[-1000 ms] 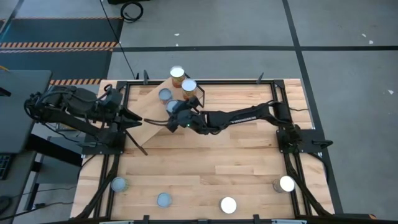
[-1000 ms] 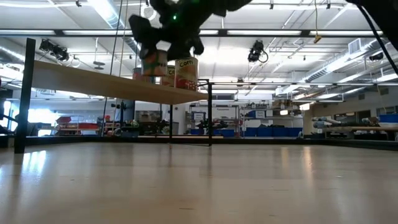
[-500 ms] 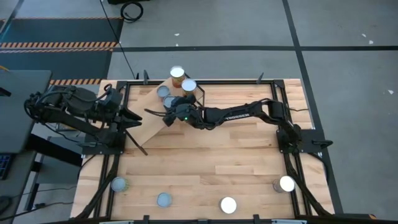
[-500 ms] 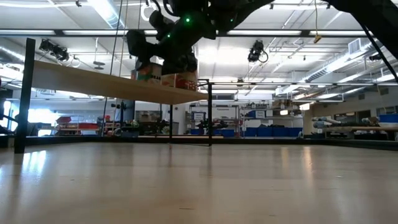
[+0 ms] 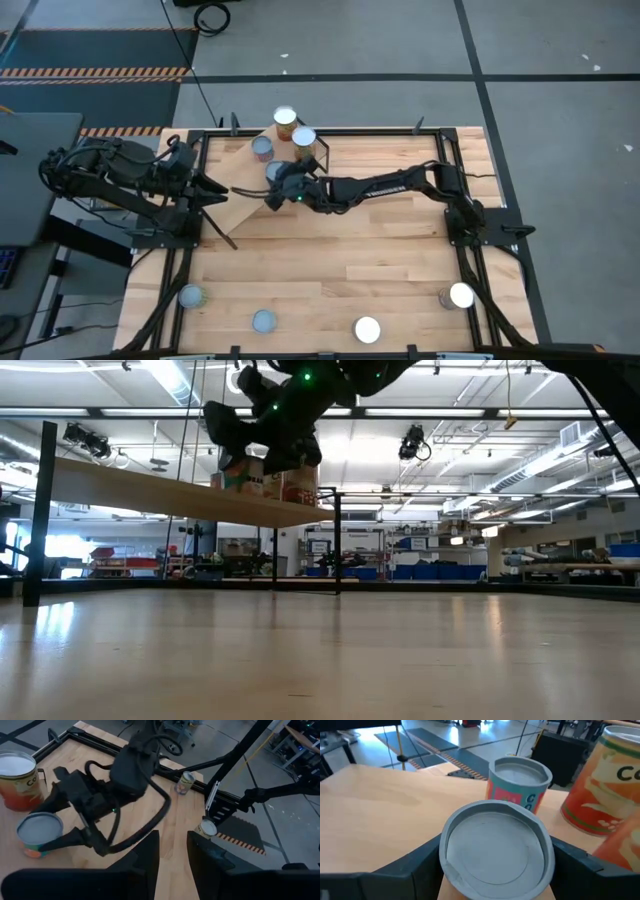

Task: Pick and place cans onto a shelf
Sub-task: Put the canned oranges on the shelf

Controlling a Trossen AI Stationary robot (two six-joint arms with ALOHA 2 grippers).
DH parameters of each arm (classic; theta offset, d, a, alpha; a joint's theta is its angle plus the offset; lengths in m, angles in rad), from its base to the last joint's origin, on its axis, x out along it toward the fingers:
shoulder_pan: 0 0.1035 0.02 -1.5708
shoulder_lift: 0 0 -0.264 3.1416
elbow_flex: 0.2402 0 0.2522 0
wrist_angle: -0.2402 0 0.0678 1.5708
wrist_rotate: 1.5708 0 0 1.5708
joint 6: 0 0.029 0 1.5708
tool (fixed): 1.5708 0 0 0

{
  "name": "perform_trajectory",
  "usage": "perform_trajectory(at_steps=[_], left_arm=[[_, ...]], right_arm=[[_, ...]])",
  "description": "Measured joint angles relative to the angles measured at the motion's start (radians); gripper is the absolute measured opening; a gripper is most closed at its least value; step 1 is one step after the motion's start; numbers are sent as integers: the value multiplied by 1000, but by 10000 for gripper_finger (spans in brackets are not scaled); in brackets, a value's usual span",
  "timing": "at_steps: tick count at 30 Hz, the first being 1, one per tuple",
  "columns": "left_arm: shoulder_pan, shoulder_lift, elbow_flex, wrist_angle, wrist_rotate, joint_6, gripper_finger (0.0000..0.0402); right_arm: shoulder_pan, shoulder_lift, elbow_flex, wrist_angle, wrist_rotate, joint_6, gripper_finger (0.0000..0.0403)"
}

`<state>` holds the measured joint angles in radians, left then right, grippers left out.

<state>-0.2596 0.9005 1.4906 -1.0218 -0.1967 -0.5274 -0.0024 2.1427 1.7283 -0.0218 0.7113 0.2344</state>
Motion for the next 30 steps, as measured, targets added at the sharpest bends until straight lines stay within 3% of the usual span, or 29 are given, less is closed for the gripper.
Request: perform_trajectory(at_steps=[5, 14, 22, 30], left_arm=[[0, 1, 0, 1, 0, 20, 105], [0, 1, 0, 3, 0, 23, 105], [0, 2, 0, 4, 0, 24, 105], [0, 2, 1, 12, 0, 27, 105]], right_arm=[[4, -1, 0, 0, 25, 0, 297], [-13, -1, 0, 10, 28, 0, 342], [-14, -4, 0, 109, 28, -57, 348], [15, -125, 0, 110, 24, -135, 348]])
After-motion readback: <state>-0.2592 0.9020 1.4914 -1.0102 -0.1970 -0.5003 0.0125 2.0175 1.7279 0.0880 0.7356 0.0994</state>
